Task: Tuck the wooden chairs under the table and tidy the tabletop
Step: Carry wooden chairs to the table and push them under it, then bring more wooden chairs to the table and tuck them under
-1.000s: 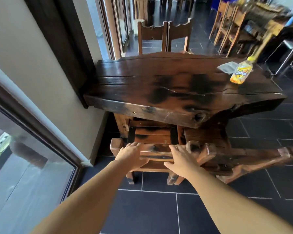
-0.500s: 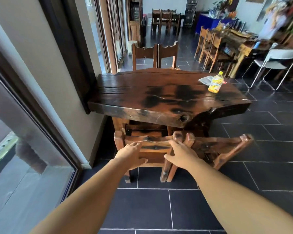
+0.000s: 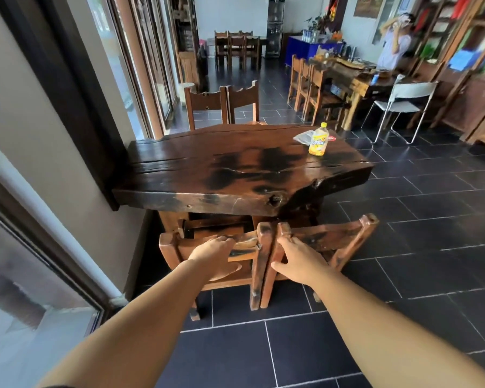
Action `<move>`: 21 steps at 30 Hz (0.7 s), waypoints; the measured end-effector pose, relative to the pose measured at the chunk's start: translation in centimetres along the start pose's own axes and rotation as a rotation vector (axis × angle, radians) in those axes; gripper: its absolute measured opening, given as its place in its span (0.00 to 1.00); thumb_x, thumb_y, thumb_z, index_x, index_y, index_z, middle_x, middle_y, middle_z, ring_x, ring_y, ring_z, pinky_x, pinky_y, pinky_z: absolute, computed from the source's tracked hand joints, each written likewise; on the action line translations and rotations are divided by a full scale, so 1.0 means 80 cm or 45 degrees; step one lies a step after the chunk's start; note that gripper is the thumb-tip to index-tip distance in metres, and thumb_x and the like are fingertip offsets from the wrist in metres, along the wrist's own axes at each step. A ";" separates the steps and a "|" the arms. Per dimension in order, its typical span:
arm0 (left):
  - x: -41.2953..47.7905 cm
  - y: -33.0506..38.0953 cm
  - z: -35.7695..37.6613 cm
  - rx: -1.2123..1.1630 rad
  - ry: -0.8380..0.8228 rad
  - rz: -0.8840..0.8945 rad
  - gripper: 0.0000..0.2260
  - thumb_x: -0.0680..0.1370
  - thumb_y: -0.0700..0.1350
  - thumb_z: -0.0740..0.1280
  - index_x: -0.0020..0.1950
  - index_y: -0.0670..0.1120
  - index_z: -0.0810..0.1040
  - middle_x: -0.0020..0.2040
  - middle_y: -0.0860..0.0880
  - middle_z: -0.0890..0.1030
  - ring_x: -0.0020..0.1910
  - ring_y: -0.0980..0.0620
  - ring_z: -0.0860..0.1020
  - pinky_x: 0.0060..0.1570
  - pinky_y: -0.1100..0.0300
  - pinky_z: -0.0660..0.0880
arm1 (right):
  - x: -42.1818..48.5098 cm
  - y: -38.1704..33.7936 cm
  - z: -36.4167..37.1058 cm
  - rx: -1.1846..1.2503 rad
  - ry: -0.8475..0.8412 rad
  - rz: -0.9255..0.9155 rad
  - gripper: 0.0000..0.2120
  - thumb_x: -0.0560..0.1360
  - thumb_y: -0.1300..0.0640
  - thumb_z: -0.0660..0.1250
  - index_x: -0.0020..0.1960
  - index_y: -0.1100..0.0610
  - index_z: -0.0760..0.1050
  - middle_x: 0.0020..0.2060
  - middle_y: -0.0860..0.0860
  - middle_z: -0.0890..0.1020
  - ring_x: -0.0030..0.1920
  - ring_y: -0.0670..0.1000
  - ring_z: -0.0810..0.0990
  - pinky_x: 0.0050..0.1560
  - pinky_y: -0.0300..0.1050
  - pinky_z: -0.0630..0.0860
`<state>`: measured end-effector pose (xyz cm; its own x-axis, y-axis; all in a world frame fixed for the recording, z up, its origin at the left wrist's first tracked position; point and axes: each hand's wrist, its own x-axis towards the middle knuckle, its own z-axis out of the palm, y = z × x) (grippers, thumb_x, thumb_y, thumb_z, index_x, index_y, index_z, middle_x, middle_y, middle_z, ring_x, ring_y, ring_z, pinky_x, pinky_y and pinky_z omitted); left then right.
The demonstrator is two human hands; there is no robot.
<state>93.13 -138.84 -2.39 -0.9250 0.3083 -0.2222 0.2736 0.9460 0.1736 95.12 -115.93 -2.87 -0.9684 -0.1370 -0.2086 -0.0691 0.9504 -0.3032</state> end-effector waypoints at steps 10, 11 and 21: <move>0.159 0.195 -0.001 0.000 -0.039 0.117 0.24 0.75 0.56 0.67 0.68 0.49 0.70 0.63 0.50 0.76 0.61 0.45 0.76 0.56 0.49 0.76 | 0.024 0.231 -0.075 0.031 0.031 0.191 0.31 0.77 0.42 0.65 0.76 0.51 0.61 0.71 0.54 0.71 0.68 0.57 0.73 0.61 0.52 0.73; 0.178 0.219 0.001 -0.004 -0.063 0.125 0.24 0.75 0.56 0.67 0.68 0.49 0.70 0.64 0.49 0.75 0.62 0.45 0.76 0.57 0.48 0.76 | 0.024 0.257 -0.082 0.040 0.026 0.207 0.30 0.77 0.42 0.65 0.75 0.51 0.61 0.71 0.53 0.72 0.67 0.57 0.74 0.59 0.52 0.74; 0.323 0.462 0.021 0.001 -0.166 0.340 0.19 0.78 0.57 0.64 0.66 0.52 0.72 0.61 0.51 0.76 0.61 0.46 0.76 0.58 0.49 0.75 | 0.006 0.490 -0.150 0.090 0.052 0.396 0.28 0.77 0.43 0.65 0.72 0.53 0.64 0.64 0.54 0.72 0.61 0.57 0.76 0.57 0.54 0.76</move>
<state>79.79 -95.72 -3.33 -0.7785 0.5564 -0.2904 0.5028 0.8298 0.2421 89.06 -75.41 -3.71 -0.9493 0.1696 -0.2646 0.2471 0.9231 -0.2948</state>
